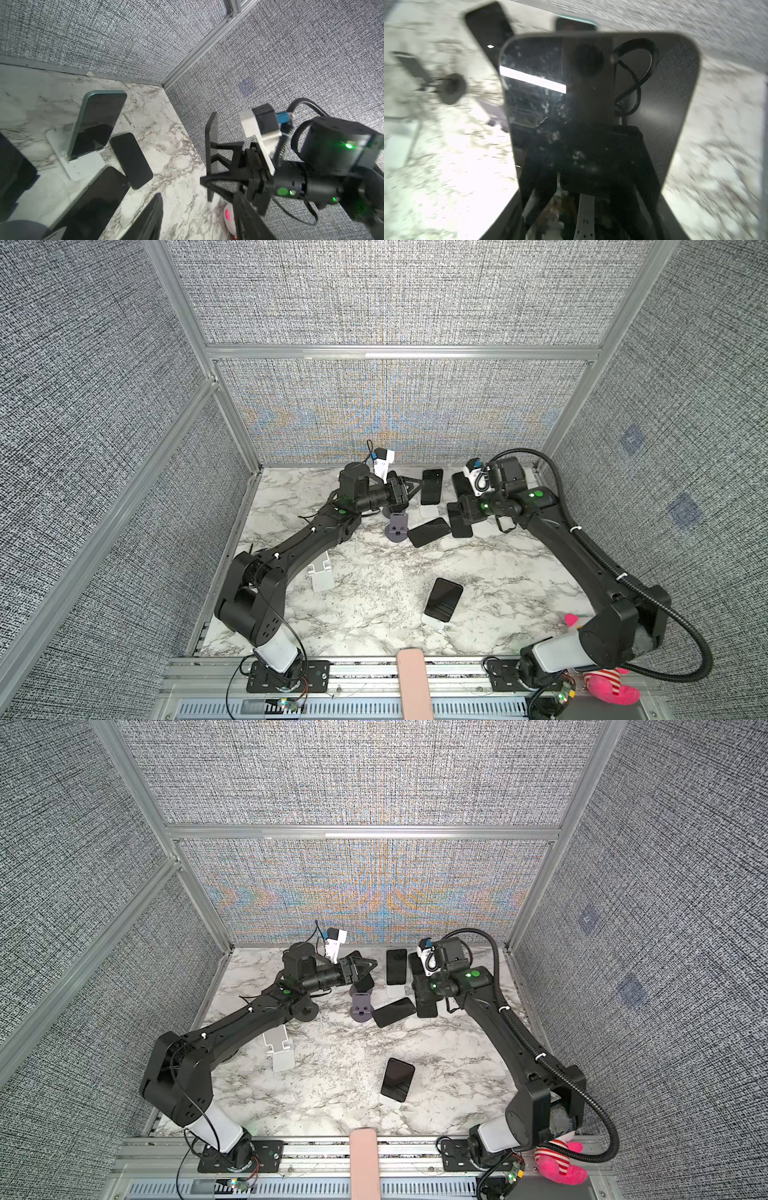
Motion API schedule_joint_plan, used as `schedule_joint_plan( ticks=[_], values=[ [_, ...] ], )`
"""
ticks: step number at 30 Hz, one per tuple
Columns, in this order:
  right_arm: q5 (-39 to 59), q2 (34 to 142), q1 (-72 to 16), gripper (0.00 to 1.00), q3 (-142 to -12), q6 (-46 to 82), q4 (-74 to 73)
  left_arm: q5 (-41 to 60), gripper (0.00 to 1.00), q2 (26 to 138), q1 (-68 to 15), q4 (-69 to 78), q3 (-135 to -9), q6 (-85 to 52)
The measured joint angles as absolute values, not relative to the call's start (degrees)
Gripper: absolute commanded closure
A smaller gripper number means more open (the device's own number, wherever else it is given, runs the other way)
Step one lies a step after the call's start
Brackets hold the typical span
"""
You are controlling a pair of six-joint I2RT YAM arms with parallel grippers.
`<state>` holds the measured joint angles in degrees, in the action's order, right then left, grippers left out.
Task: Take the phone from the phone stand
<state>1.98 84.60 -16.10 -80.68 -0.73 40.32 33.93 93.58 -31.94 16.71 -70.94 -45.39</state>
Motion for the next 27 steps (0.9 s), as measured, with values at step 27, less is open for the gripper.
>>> schedule_joint_plan(
  ticks=[27],
  values=[
    [7.3, 122.2, 1.9, 0.71, -97.6, -5.7, 43.3, 9.3, 0.33, 89.6, -34.3, -17.4, -74.7, -24.9]
  ],
)
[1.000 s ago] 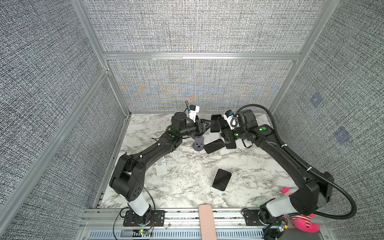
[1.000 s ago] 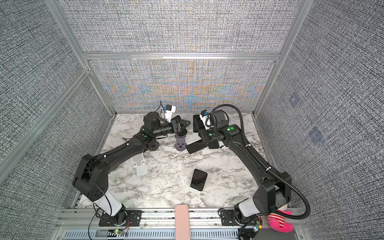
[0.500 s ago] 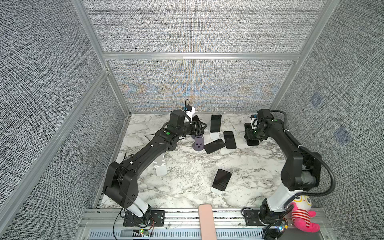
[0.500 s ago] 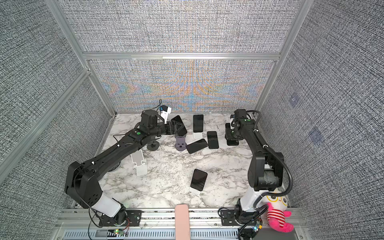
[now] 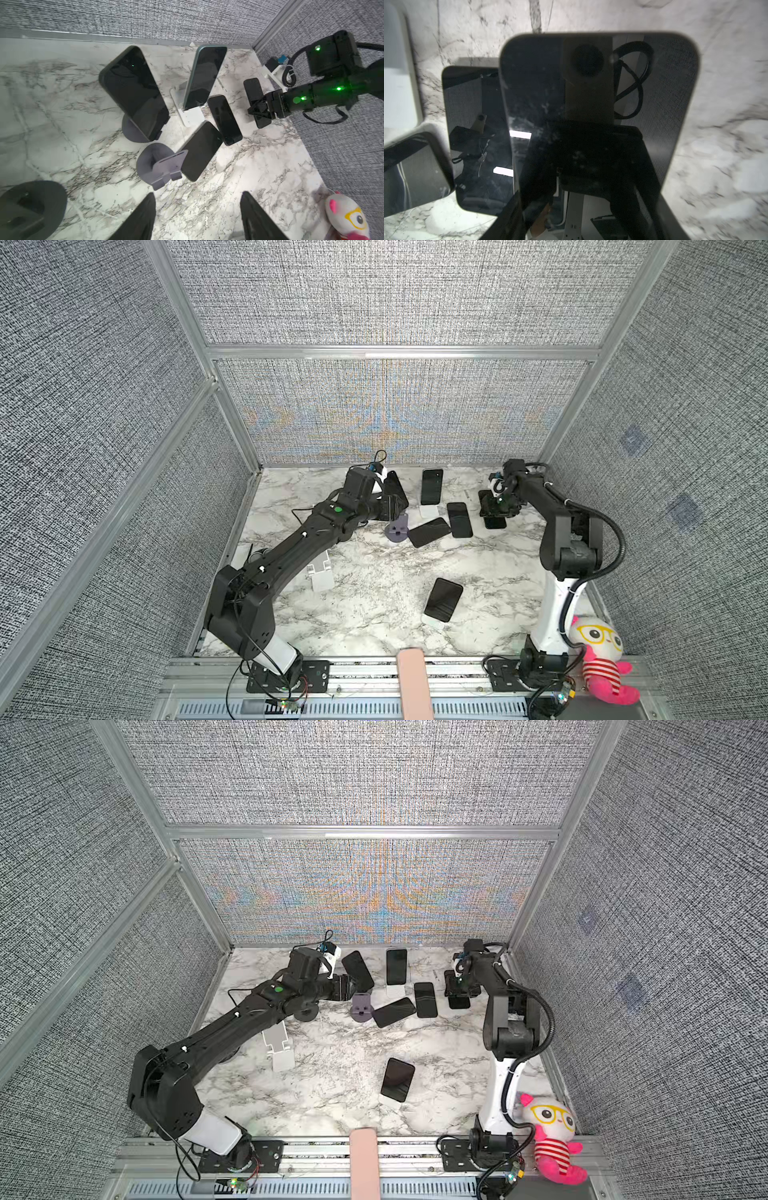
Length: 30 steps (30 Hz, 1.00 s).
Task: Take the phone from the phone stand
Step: 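Lower the phone flat beside another flat phone with the right gripper and open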
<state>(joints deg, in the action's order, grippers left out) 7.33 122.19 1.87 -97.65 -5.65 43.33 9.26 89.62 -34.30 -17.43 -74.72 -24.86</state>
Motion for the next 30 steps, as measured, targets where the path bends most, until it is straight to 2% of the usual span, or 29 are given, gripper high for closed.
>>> schedule_joint_plan(
  ticks=[6, 10, 13, 30],
  values=[
    [7.4, 125.0, 0.4, 0.67, -99.3, -5.0, 44.4, 4.8, 0.33, 91.2, -35.9, -19.8, -76.0, -24.0],
    [7.4, 126.9, -0.3, 0.61, -101.1, -5.0, 45.4, 2.9, 0.31, 91.4, -36.2, -20.4, -76.1, -23.8],
    [7.4, 127.9, -0.4, 0.55, -102.0, -5.0, 46.4, 2.5, 0.31, 91.4, -36.3, -20.5, -75.5, -23.8],
    [5.0, 129.8, -1.1, 0.36, -104.5, -6.3, 48.9, 3.7, 0.23, 88.2, -36.7, -19.8, -71.1, -21.2]
  ],
)
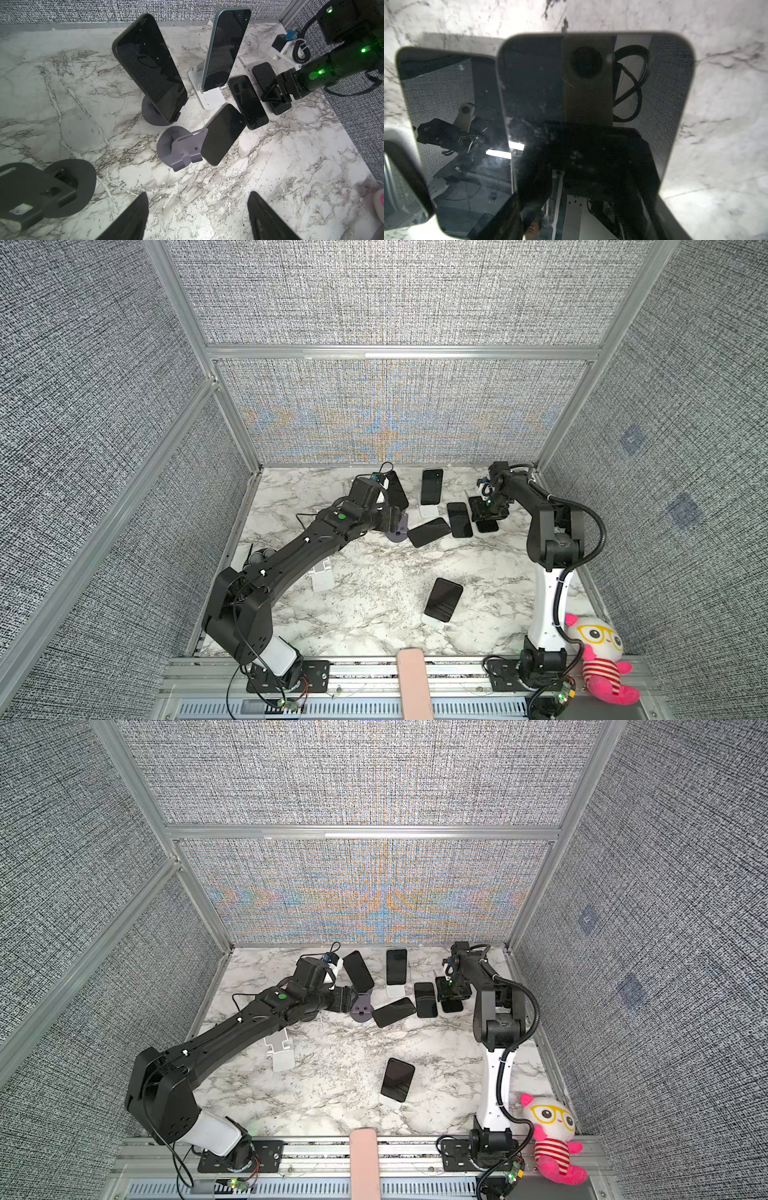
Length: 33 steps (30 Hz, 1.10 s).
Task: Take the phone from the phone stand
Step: 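Lower the phone flat beside another flat phone with the right gripper and open, then grasp the phone on the near white stand with the left gripper while the right withdraws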
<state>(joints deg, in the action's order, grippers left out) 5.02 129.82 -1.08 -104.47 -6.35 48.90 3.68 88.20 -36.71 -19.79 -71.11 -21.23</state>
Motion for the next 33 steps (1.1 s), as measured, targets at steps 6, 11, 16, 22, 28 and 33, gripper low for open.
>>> schedule_joint_plan(
  ticks=[6, 11, 16, 22, 28, 33],
  values=[
    [5.4, 129.7, -1.3, 0.29, -104.5, -5.8, 49.1, 5.1, 0.19, 87.9, -36.9, -19.8, -70.8, -21.0],
    [6.6, 129.4, -1.4, 0.25, -104.5, -5.2, 50.0, 6.0, 0.17, 86.7, -37.2, -19.7, -69.9, -19.5],
    [6.3, 128.1, -1.1, 0.25, -104.7, -4.8, 52.6, 8.1, 0.17, 85.2, -38.0, -19.7, -68.7, -16.4],
    [5.9, 118.2, 2.1, 0.25, -100.1, -3.9, 54.0, 17.7, 0.18, 85.0, -39.7, -18.0, -66.9, -10.8],
    [13.9, 101.6, 6.0, 0.25, -86.5, -1.6, 53.9, 38.2, 0.12, 88.3, -39.7, -15.1, -67.4, -5.1],
    [21.1, 92.6, 6.3, 0.25, -79.7, -1.5, 55.0, 50.6, 0.08, 88.8, -39.8, -18.0, -67.3, 2.7]
  ],
)
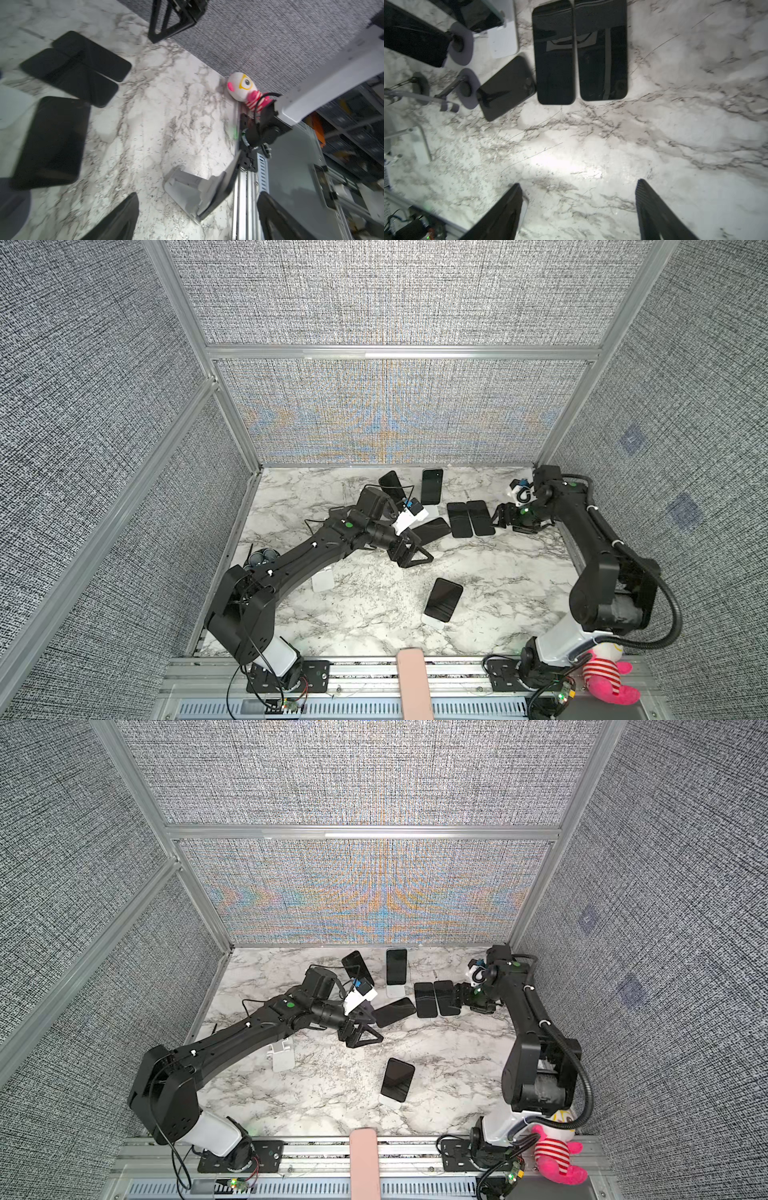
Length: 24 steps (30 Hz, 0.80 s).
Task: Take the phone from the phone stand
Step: 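Grasp the phone on the near white stand with the left gripper while the right withdraws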
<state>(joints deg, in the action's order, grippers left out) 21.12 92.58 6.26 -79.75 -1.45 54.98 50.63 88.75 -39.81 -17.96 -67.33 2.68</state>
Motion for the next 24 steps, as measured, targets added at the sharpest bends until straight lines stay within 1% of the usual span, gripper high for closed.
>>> schedule_joint_plan(
  ticks=[5, 13, 20, 24],
  values=[
    [24.0, 87.6, 6.3, 0.26, -77.2, -1.5, 56.4, 55.4, 0.07, 88.3, -40.7, -21.2, -66.6, 8.8],
    [24.6, 84.4, 6.3, 0.25, -75.6, -1.2, 55.9, 53.4, 0.07, 93.9, -44.7, -25.3, -69.5, 14.1],
    [24.4, 81.4, 6.3, 0.25, -75.6, -0.5, 56.0, 52.5, 0.16, 97.4, -45.8, -25.3, -71.2, 15.0],
    [24.2, 79.4, 6.3, 0.26, -75.7, -0.3, 56.4, 52.5, 0.19, 99.4, -47.0, -25.3, -72.1, 15.4]
  ],
)
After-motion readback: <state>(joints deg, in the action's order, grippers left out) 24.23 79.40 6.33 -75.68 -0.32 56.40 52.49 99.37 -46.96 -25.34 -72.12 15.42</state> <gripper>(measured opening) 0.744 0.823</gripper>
